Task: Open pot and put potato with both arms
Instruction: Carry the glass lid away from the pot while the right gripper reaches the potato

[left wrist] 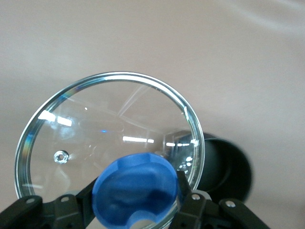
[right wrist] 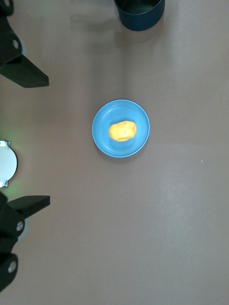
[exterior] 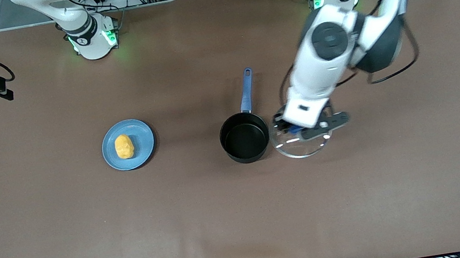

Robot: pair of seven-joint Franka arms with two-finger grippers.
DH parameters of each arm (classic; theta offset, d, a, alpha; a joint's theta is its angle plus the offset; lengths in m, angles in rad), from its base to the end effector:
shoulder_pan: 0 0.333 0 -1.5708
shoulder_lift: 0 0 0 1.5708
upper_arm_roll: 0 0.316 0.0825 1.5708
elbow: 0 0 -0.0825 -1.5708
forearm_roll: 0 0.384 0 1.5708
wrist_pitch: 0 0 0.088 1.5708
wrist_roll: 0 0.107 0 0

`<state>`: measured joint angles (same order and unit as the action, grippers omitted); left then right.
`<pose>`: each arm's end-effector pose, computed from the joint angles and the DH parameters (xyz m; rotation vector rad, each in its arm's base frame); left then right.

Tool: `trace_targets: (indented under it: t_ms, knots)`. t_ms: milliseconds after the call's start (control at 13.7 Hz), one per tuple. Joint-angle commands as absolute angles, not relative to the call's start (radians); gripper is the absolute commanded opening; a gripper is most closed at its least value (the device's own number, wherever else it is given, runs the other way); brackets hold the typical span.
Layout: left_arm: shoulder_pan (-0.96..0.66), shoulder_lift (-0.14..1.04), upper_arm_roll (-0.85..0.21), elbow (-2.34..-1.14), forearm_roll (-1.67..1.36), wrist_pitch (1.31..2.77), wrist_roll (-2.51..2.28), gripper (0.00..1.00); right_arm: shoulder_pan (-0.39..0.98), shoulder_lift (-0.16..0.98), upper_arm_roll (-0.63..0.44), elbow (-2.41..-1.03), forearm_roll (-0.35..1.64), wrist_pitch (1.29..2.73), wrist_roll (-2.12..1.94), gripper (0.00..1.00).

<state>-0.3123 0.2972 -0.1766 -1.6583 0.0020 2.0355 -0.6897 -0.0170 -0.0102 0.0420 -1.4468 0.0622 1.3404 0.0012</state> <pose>0.5825 -0.2975 0.4464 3.0362 0.3196 0.0655 0.5257 0.0210 0.6682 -3.0780 -0.0540 0.1494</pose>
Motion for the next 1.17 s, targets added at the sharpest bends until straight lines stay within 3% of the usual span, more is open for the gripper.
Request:
trace_targets:
  t_ms: [0,219,511,876,1094]
  knots:
    - [-0.175,0.108,-0.187,-1.885,-0.073,2.052,-0.456,0.38,-0.035,0.008,0.054,-1.442,0.078,1.335,-0.005,1.00]
    - [-0.103,0.104,-0.184,-1.951,-0.071,2.080,-0.324,0.38,-0.041,0.047,0.054,-1.431,0.068,1.338,-0.006,1.00]
    - [-0.025,0.109,-0.183,-2.104,-0.060,2.271,-0.194,0.38,-0.041,0.178,0.054,-1.433,0.066,1.333,-0.009,1.00]
    - [0.070,0.172,-0.184,-2.224,-0.060,2.486,-0.037,0.39,-0.002,0.201,0.058,-1.445,0.075,1.362,0.005,1.00]
    - [0.066,0.283,-0.184,-2.230,-0.061,2.626,-0.034,0.39,0.008,0.218,0.060,-1.593,0.083,1.495,0.026,1.00]
